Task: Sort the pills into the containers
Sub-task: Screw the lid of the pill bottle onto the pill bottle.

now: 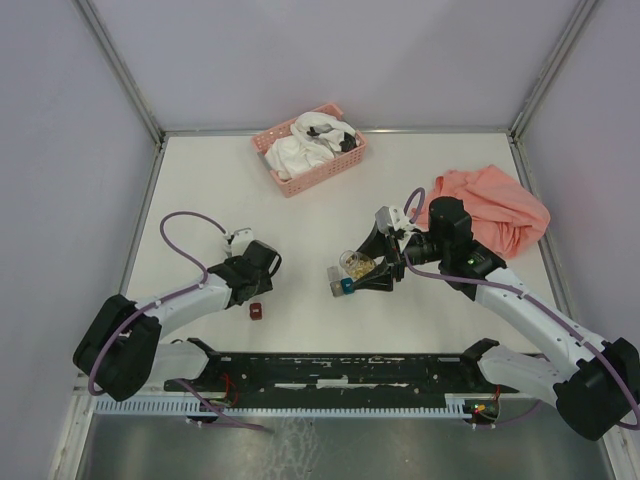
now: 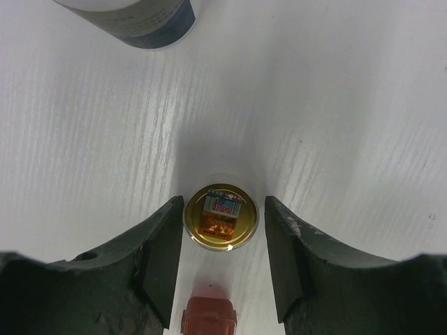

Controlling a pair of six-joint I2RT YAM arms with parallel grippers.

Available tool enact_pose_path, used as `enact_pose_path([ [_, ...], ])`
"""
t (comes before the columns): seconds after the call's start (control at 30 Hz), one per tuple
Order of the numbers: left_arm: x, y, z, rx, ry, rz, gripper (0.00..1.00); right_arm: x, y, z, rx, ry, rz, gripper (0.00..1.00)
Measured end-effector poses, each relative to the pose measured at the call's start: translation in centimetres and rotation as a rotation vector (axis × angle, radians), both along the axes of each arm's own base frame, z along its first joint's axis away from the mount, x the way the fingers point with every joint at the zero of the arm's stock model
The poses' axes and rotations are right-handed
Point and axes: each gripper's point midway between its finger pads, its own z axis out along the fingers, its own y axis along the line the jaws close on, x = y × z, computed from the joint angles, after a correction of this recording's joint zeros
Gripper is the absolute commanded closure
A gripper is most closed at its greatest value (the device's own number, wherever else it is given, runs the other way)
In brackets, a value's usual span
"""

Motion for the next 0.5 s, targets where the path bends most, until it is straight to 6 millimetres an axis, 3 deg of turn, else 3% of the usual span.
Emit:
enact_pose_path([
  [0.23, -0.18, 0.01, -0.02, -0.001, 0.007, -0.003, 0.5, 0.0, 0.0, 0.0, 0.0, 0.0, 0.0, 0.91],
  [0.37, -0.21, -0.03, -0.02, -0.001, 0.008, -0.005, 0.66, 0.0, 0.0, 0.01, 0.0, 0.0, 0.0, 0.91],
  [0.5, -0.31, -0.25, 0.1, -0.014, 0.01, -0.011, 0.69, -0.01, 0.0, -0.01, 0.0, -0.001, 0.001, 0.91],
])
